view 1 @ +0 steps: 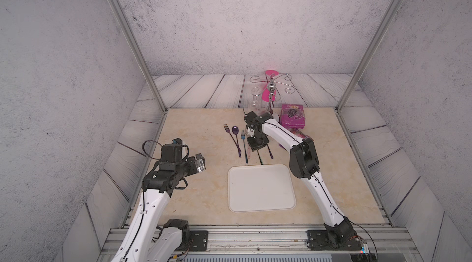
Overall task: Set the spoon and fork side by side
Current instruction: Pick up the fork at the center of the board.
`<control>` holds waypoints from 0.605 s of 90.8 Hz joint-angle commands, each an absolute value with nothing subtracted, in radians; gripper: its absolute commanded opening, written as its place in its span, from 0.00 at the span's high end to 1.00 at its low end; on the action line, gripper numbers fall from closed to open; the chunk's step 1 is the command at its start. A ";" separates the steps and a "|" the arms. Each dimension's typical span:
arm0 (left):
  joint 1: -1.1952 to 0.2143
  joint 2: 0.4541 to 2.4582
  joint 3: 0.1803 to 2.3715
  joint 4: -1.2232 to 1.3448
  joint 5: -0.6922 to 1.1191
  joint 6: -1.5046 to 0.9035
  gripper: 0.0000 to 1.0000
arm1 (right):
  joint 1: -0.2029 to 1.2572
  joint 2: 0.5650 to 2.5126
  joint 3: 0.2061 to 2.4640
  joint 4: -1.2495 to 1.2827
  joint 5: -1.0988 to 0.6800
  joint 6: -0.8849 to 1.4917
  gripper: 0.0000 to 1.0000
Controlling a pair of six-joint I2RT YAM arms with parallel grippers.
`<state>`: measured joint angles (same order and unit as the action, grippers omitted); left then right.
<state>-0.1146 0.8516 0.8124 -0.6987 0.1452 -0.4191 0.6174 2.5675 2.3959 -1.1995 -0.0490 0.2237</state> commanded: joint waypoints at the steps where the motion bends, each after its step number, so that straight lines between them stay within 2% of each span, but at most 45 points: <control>1: -0.121 0.843 0.804 -0.689 0.151 -0.415 0.01 | 0.608 2.583 2.417 -1.211 -0.020 0.226 0.65; 28: -0.120 0.841 0.804 -0.686 0.154 -0.416 0.01 | 0.596 2.619 2.407 -1.211 -0.013 0.204 0.66; 45: -0.120 0.839 0.804 -0.687 0.154 -0.416 0.01 | 0.585 2.651 2.410 -1.214 0.000 0.200 0.78; 55: -0.120 0.838 0.804 -0.688 0.152 -0.415 0.01 | 0.582 2.658 2.409 -1.202 0.003 0.206 0.88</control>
<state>-0.1146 0.8505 0.8124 -0.6987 0.1467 -0.4191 0.5915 2.5900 2.4084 -1.1984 -0.0242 0.2035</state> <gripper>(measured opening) 0.995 0.159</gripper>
